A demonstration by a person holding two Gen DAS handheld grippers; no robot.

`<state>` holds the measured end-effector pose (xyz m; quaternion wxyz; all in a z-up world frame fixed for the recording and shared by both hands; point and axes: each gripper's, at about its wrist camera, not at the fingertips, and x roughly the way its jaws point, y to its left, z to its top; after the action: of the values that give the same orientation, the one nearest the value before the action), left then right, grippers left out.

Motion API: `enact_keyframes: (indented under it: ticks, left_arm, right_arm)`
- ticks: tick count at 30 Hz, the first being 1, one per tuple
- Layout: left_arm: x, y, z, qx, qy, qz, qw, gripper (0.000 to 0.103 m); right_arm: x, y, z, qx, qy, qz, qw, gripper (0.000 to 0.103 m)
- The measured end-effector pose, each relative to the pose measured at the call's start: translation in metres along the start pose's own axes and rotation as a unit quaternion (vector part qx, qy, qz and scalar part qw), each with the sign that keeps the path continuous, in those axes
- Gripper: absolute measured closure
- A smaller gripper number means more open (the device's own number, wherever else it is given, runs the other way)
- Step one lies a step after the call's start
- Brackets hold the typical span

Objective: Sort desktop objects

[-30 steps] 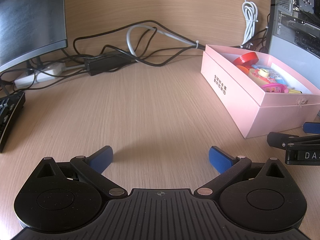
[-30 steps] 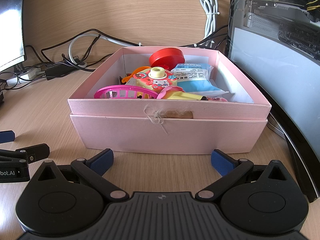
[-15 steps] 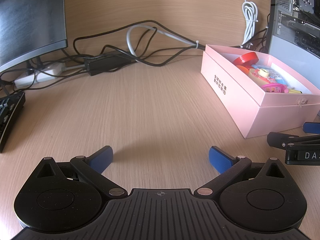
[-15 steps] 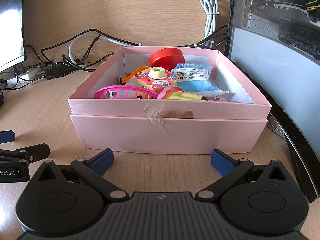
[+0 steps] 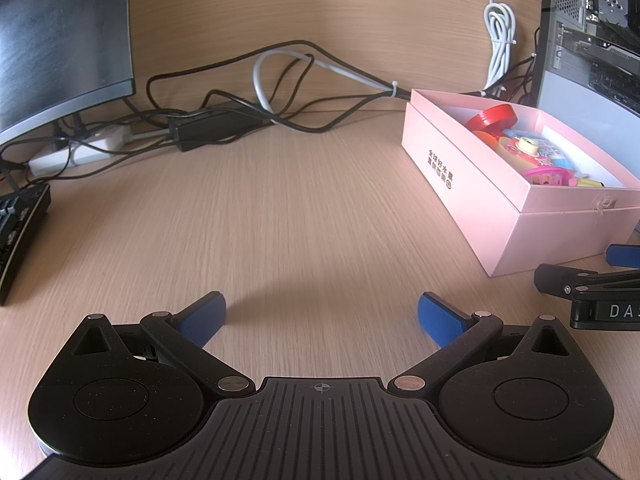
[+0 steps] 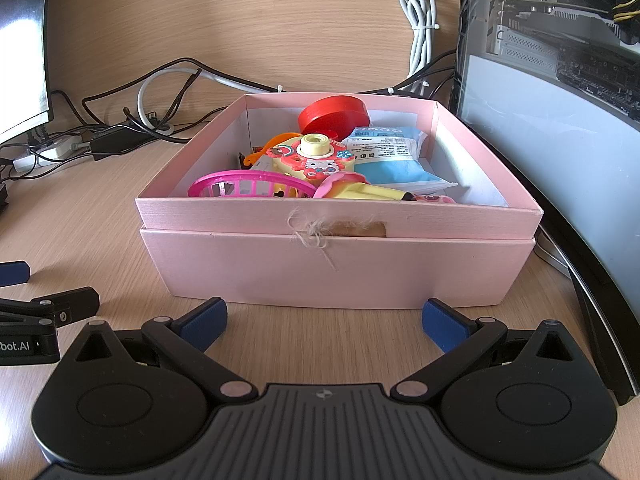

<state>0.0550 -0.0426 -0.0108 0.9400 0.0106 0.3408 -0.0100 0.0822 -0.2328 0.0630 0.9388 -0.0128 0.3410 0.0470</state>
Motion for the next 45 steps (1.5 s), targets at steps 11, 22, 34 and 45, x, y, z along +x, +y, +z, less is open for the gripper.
enact_keyframes:
  ticks: [11,22,34,45]
  left_arm:
    - [0.000,0.000,0.000,0.000,0.000,0.000,1.0000,0.000]
    - [0.008,-0.004,0.006,-0.001,0.000,0.002,1.0000,0.000]
    - [0.009,0.003,0.012,0.022,0.031,-0.030,0.9988,0.000]
    - [-0.001,0.004,0.006,-0.002,0.034,-0.003,0.9994,0.000]
  right_arm:
    - [0.000,0.000,0.000,0.000,0.000,0.000,1.000,0.000]
    - [-0.001,0.000,0.000,0.000,0.000,0.000,1.000,0.000]
    - [-0.001,0.000,0.000,0.000,0.000,0.000,1.000,0.000]
    - [-0.001,0.000,0.000,0.000,0.000,0.000,1.000,0.000]
